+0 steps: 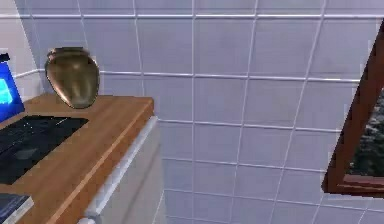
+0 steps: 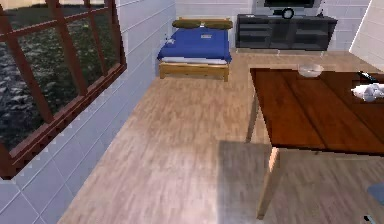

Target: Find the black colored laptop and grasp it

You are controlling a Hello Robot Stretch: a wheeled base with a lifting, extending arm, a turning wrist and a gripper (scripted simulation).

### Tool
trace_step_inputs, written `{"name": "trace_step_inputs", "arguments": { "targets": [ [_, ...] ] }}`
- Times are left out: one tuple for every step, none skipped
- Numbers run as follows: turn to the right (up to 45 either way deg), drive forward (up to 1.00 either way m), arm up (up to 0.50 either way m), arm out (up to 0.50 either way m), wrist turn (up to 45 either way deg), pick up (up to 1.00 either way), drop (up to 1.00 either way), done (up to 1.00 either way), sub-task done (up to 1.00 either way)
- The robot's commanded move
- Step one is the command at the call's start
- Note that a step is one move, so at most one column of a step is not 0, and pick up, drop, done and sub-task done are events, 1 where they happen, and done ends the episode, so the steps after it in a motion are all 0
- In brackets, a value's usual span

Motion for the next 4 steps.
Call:
{"name": "trace_step_inputs", "arguments": {
  "targets": [
    [0.0, 0.45, 0.00, 0.00, 0.0, 0.00, 0.00, 0.00, 0.00],
    [-45.0, 0.00, 0.00, 0.00, 0.0, 0.00, 0.00, 0.00, 0.00],
    [-45.0, 0.00, 0.00, 0.00, 0.0, 0.00, 0.00, 0.00, 0.00],
    [-45.0, 0.00, 0.00, 0.00, 0.0, 0.00, 0.00, 0.00, 0.00]
  ]
}}
